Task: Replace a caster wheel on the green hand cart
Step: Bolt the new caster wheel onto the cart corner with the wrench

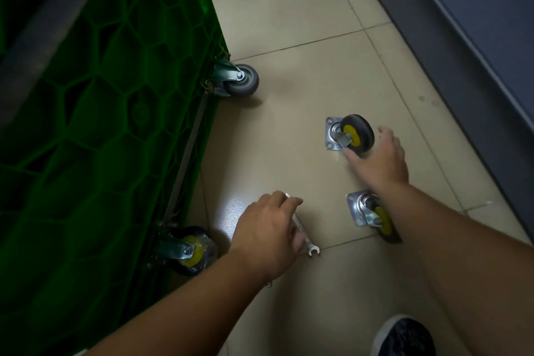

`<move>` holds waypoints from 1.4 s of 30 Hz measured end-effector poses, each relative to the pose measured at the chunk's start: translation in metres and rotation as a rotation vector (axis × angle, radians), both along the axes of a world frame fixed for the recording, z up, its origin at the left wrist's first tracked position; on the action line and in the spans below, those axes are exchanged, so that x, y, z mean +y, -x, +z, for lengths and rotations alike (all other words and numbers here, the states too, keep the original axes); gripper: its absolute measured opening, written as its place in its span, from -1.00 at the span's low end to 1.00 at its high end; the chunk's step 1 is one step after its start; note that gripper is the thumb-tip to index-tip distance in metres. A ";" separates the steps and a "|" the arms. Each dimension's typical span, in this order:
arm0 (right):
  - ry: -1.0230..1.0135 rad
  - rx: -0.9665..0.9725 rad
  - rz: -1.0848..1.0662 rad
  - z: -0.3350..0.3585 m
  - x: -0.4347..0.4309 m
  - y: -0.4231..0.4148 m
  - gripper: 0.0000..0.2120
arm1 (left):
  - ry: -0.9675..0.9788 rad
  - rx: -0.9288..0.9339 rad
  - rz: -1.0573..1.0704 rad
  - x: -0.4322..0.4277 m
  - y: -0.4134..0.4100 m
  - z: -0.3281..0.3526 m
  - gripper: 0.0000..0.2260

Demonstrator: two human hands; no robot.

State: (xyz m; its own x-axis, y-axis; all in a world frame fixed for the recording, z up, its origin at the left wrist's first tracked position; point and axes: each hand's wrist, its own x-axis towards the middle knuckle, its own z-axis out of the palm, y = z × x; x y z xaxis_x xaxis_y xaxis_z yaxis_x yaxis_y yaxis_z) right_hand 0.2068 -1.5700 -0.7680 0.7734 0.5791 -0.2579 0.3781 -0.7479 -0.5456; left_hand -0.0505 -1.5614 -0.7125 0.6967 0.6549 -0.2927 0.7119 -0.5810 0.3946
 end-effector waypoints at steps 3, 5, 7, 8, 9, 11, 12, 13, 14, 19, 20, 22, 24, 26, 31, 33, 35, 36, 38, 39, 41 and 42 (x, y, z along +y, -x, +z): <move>0.065 0.019 0.135 -0.003 0.030 -0.009 -0.09 | 0.013 -0.006 0.014 0.003 0.007 -0.002 -0.50; 0.104 0.001 0.175 -0.009 0.041 -0.012 -0.16 | 0.007 -0.007 0.020 0.006 0.012 -0.005 -0.50; 0.099 -0.038 0.170 -0.014 0.047 -0.016 -0.32 | 0.006 -0.010 0.032 0.008 0.015 -0.008 -0.51; 0.095 -0.045 0.161 -0.017 0.049 -0.018 -0.39 | 0.010 -0.008 0.036 0.009 0.017 -0.009 -0.51; 0.091 -0.038 0.148 -0.020 0.051 -0.019 -0.44 | 0.014 -0.004 0.040 0.010 0.018 -0.010 -0.52; 0.079 -0.008 0.103 -0.023 0.055 -0.020 -0.47 | 0.023 0.003 0.049 0.011 0.021 -0.012 -0.52; 0.077 0.003 0.074 -0.024 0.057 -0.019 -0.47 | 0.025 0.006 0.055 0.011 0.023 -0.013 -0.52; 0.077 0.007 0.049 -0.025 0.059 -0.017 -0.46 | 0.025 0.007 0.064 0.012 0.024 -0.014 -0.52; 0.075 0.007 0.034 -0.025 0.059 -0.015 -0.45 | 0.022 0.009 0.071 0.013 0.025 -0.014 -0.52; 0.054 0.020 0.042 -0.020 0.045 0.004 -0.46 | -0.005 0.010 0.072 0.014 0.028 -0.004 -0.54; 0.049 0.025 0.043 -0.018 0.041 0.010 -0.47 | -0.013 0.010 0.073 0.014 0.030 0.000 -0.55; 0.030 0.037 0.030 -0.008 0.031 0.022 -0.47 | -0.029 0.004 0.078 0.013 0.033 0.011 -0.56; -0.001 0.054 0.009 0.007 0.023 0.034 -0.47 | -0.053 -0.010 0.074 0.011 0.038 0.023 -0.56; -0.030 0.072 -0.015 0.024 0.016 0.046 -0.47 | -0.072 -0.026 0.073 0.008 0.045 0.039 -0.56; -0.128 0.129 -0.081 0.080 -0.007 0.086 -0.45 | -0.173 -0.067 0.065 -0.001 0.071 0.091 -0.56; -0.177 0.131 -0.066 0.105 -0.017 0.105 -0.47 | -0.231 -0.076 0.061 -0.004 0.084 0.115 -0.56; -0.222 0.128 -0.025 0.130 -0.025 0.124 -0.49 | -0.286 -0.077 0.063 -0.005 0.099 0.140 -0.55; -0.241 0.123 0.003 0.143 -0.029 0.133 -0.49 | -0.308 -0.075 0.067 -0.006 0.107 0.152 -0.55; -0.285 0.107 0.069 0.169 -0.036 0.149 -0.49 | -0.350 -0.073 0.075 -0.009 0.123 0.176 -0.54; -0.308 0.098 0.101 0.182 -0.039 0.156 -0.49 | -0.373 -0.072 0.079 -0.010 0.131 0.188 -0.53; -0.346 0.081 0.160 0.207 -0.045 0.169 -0.49 | -0.410 -0.080 0.095 -0.014 0.147 0.208 -0.53; -0.363 0.074 0.186 0.219 -0.048 0.175 -0.48 | -0.422 -0.094 0.107 -0.016 0.155 0.218 -0.54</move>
State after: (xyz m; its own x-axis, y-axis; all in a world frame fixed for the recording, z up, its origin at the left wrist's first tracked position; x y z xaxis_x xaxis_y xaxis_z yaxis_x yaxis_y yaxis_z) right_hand 0.0323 -1.6178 -0.5493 0.6337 0.7710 -0.0623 0.4385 -0.4244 -0.7922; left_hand -0.2054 -1.5770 -0.4948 0.6297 0.7730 0.0772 0.7487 -0.6304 0.2049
